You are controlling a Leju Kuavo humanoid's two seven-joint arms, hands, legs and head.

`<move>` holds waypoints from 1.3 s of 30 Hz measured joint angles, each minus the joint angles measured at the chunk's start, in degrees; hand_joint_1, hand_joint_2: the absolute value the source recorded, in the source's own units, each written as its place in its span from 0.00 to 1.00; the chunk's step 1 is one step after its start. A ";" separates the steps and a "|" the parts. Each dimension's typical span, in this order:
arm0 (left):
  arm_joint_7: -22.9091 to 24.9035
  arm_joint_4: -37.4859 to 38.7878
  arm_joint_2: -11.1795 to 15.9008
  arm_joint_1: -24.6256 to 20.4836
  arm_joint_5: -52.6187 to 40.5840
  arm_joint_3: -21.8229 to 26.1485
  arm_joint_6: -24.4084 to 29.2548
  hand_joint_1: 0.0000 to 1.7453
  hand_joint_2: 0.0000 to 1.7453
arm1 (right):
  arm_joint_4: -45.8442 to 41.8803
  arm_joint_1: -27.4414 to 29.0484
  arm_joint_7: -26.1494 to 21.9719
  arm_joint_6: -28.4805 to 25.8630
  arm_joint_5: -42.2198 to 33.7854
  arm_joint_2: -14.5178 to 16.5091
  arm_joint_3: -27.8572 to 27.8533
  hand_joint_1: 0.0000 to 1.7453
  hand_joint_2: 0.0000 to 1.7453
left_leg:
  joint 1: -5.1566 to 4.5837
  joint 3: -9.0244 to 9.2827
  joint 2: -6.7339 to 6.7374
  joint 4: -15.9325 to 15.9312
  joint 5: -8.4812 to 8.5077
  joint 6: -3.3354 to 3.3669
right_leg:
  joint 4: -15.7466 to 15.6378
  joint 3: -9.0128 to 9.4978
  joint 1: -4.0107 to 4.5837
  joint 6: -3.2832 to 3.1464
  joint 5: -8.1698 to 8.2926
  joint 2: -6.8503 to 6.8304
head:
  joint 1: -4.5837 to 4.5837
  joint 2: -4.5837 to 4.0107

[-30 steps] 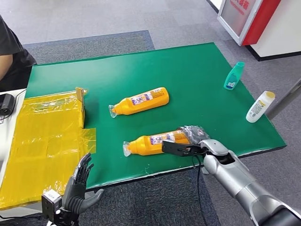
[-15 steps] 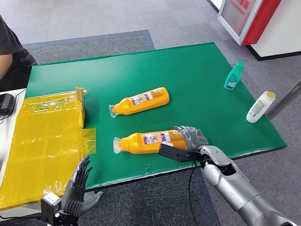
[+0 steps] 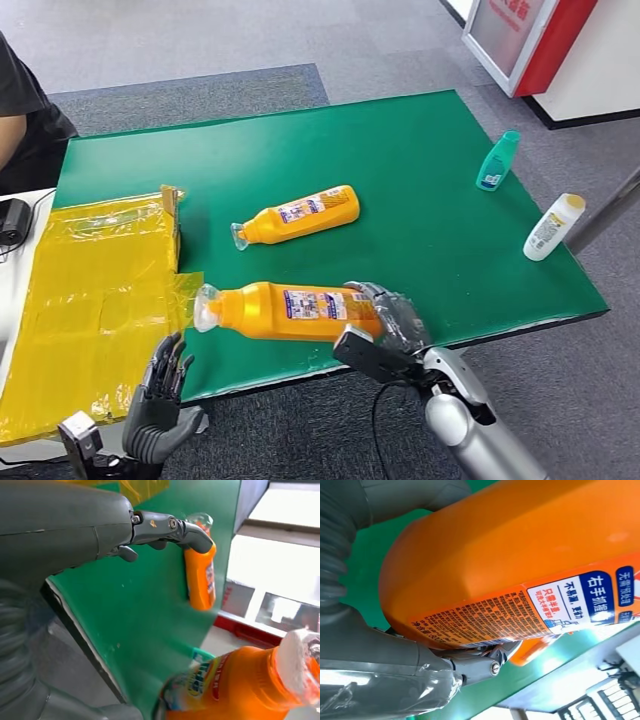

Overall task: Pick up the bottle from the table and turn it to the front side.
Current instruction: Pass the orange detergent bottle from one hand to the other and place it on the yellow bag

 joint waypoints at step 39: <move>1.81 0.00 3.85 -6.36 4.15 -9.79 -12.13 0.00 1.00 | 19.68 -5.35 -7.21 -4.04 1.13 10.31 16.35 1.00 1.00 | 0.00 0.01 0.01 0.00 0.04 -0.03 | 0.01 -0.02 0.01 0.00 0.02 0.01 | -0.01 0.00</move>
